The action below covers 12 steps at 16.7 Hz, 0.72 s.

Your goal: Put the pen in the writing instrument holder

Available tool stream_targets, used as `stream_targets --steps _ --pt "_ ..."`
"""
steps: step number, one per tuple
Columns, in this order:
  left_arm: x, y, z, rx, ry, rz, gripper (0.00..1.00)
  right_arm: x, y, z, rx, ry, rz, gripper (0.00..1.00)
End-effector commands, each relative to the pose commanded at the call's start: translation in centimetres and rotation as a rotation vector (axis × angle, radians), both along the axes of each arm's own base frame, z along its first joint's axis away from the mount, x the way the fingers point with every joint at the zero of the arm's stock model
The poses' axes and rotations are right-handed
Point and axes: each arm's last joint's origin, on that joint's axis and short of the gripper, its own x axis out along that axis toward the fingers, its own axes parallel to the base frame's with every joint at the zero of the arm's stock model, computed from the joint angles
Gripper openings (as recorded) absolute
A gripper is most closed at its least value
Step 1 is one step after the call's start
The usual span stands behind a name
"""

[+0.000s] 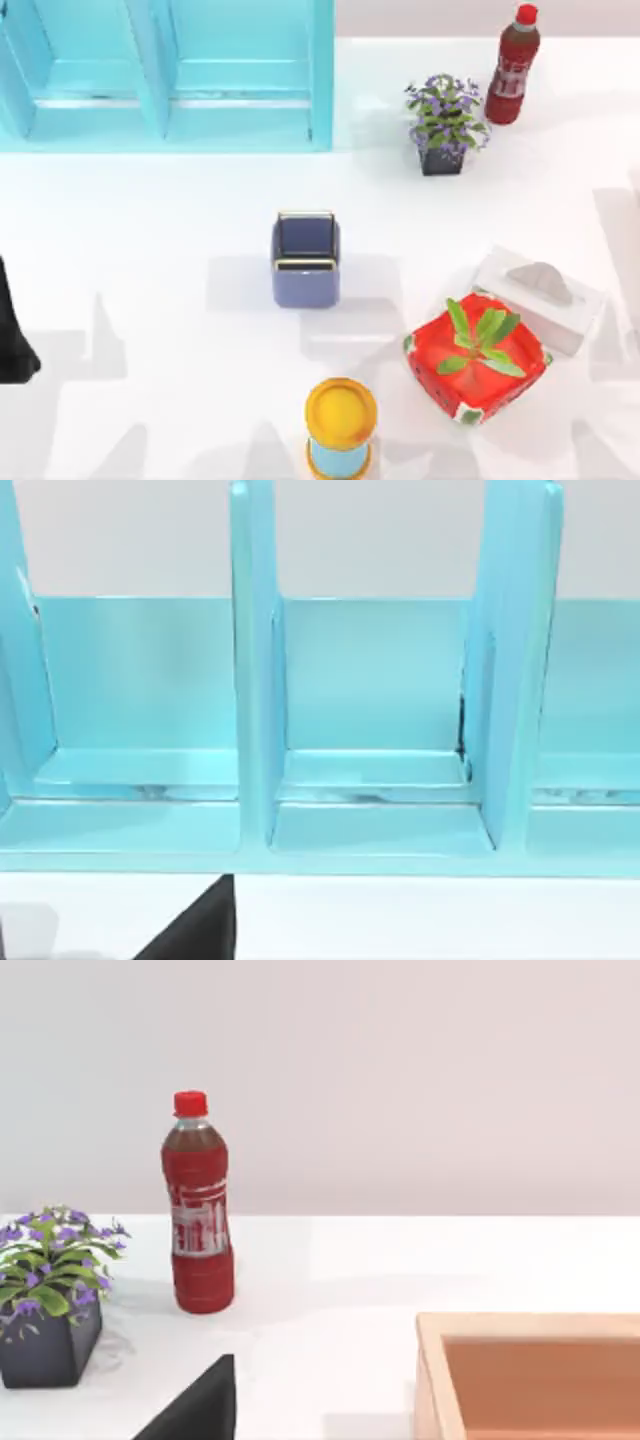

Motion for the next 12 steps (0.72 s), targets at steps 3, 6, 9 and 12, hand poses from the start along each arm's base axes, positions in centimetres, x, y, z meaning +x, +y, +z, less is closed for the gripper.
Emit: stream_targets --steps 3,6,9,12 --pt "0.0 0.1 0.2 -0.004 0.007 0.002 1.0 0.0 0.0 0.0 0.0 0.0 0.0 1.0" --pt "0.3 0.5 1.4 -0.04 0.073 0.016 1.0 0.0 0.0 0.0 0.0 0.0 0.0 1.0" --pt "1.3 1.5 3.1 -0.123 0.217 0.04 1.0 0.0 0.0 0.0 0.0 0.0 0.0 1.0" --pt "3.7 3.2 4.1 -0.275 0.44 0.086 1.0 0.0 0.0 0.0 0.0 0.0 0.0 1.0"
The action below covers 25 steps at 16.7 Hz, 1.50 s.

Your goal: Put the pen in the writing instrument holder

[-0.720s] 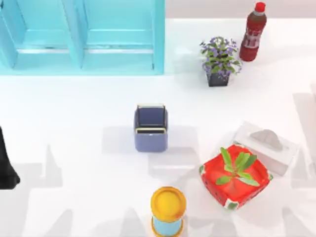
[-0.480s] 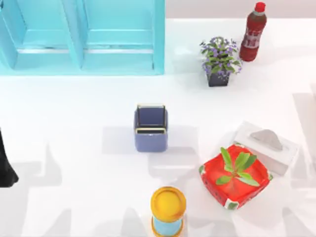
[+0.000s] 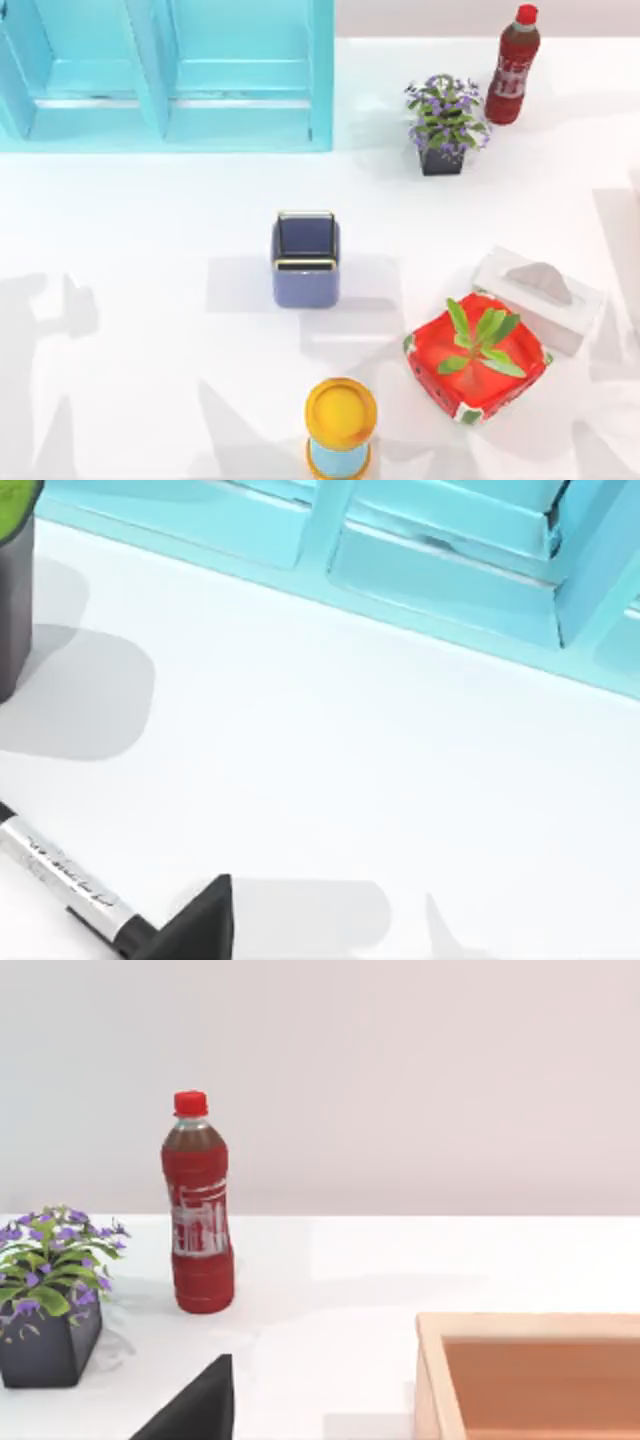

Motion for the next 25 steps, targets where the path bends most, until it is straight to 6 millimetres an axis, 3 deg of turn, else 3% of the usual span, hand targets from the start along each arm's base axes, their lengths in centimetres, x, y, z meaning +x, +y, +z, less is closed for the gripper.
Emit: stream_targets --steps 3,7,11,14,21,25 --pt "3.1 2.9 -0.4 -0.212 0.249 0.086 1.0 0.0 0.0 0.0 0.0 0.0 0.0 1.0" --pt "6.6 7.8 -2.5 -0.514 0.497 0.23 1.0 0.0 0.0 0.0 0.0 0.0 0.0 1.0" --pt "8.4 12.4 -4.2 -0.741 0.6 0.347 1.0 0.0 0.0 0.0 0.0 0.0 0.0 1.0" --pt "9.1 14.7 -5.2 -0.839 0.628 0.395 1.0 0.0 0.0 0.0 0.0 0.0 0.0 1.0" --pt "9.3 15.1 -5.6 -0.858 0.633 0.403 1.0 0.0 0.0 0.0 0.0 0.0 0.0 1.0" --pt "10.9 14.9 -7.7 -0.863 0.633 0.406 1.0 0.0 0.0 0.0 0.0 0.0 0.0 1.0"
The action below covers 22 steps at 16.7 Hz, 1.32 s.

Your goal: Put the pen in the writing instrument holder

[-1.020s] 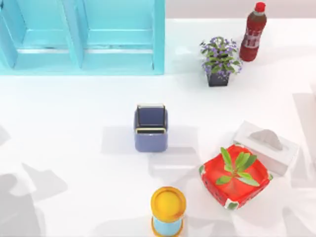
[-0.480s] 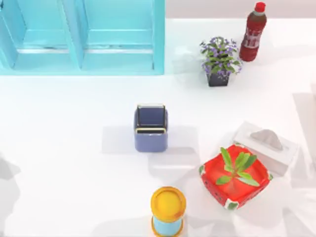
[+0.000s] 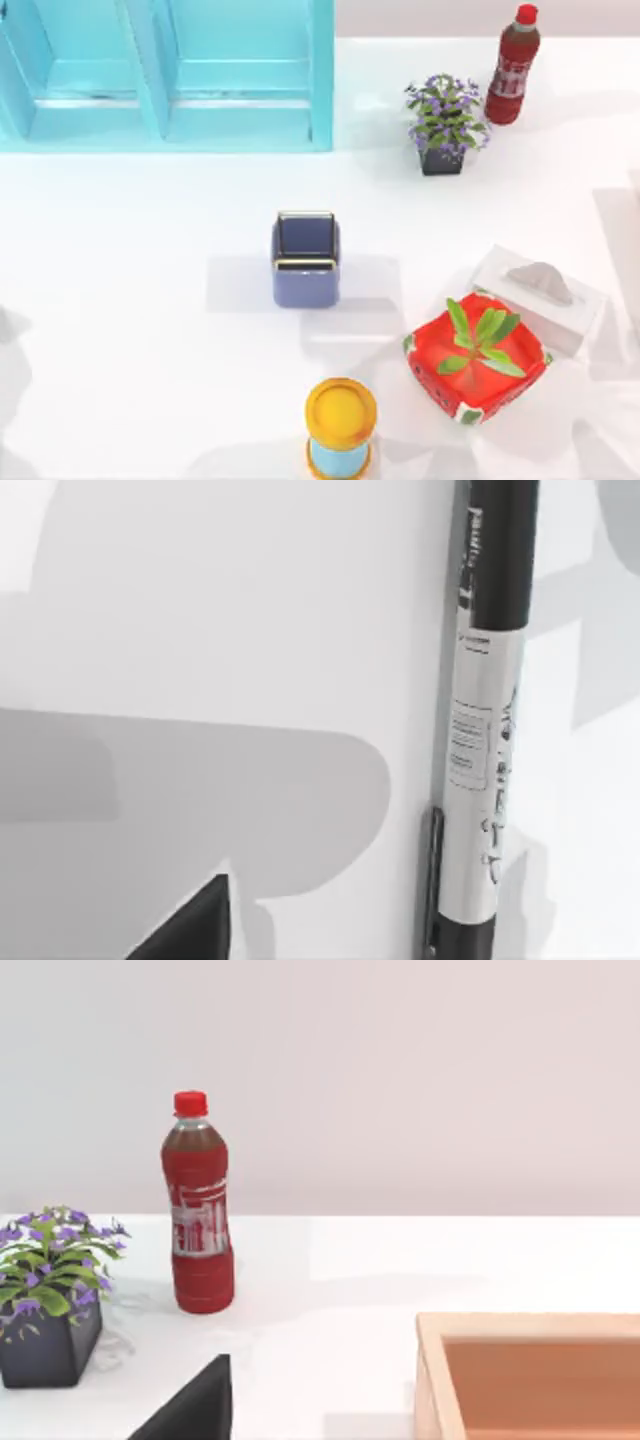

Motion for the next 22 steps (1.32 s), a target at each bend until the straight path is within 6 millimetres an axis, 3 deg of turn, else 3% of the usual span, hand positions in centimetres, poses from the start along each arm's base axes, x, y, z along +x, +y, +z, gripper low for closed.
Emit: stream_targets --steps 6,12,22 --pt "3.1 -1.8 -5.3 0.002 -0.004 0.001 1.0 0.0 0.0 0.0 0.0 0.0 0.0 1.0" --pt "3.4 -2.2 -6.0 0.001 -0.001 0.0 1.0 0.0 0.0 0.0 0.0 0.0 0.0 1.0" --pt "3.4 -2.2 -6.0 0.001 -0.001 0.0 0.25 0.0 0.0 0.0 0.0 0.0 0.0 1.0"
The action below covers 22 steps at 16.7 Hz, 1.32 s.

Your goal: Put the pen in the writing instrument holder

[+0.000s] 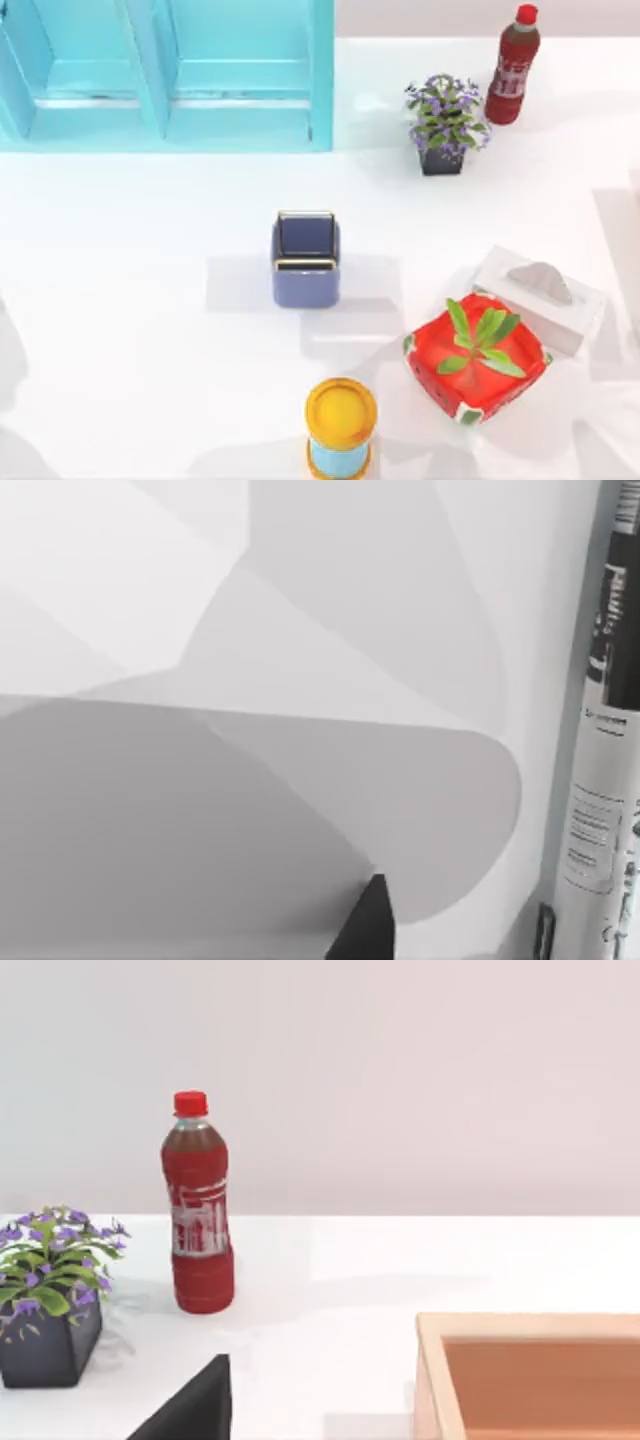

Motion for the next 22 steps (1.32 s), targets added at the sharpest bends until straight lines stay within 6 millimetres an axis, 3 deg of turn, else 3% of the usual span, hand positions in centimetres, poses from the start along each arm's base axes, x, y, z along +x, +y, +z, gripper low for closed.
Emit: stream_targets --steps 3,11,12,16,19,22 --pt "0.0 0.0 0.0 0.0 0.0 0.0 0.02 0.0 0.0 0.0 0.0 0.0 0.0 1.0" --pt "0.0 0.0 0.0 0.0 0.0 0.0 0.0 0.0 0.0 0.0 0.0 0.0 0.0 1.0" --pt "-1.1 1.4 2.9 0.038 -0.009 0.027 0.0 0.0 0.0 0.0 0.0 0.0 0.0 1.0" --pt "-2.4 2.9 4.7 0.051 -0.032 0.053 0.0 0.0 0.0 0.0 0.0 0.0 0.0 1.0" --pt "-5.2 4.5 7.7 0.067 -0.039 0.065 0.0 0.0 0.0 0.0 0.0 0.0 0.0 1.0" --pt "-7.9 3.9 10.2 0.017 0.019 0.036 0.0 0.0 0.0 0.0 0.0 0.0 0.0 1.0"
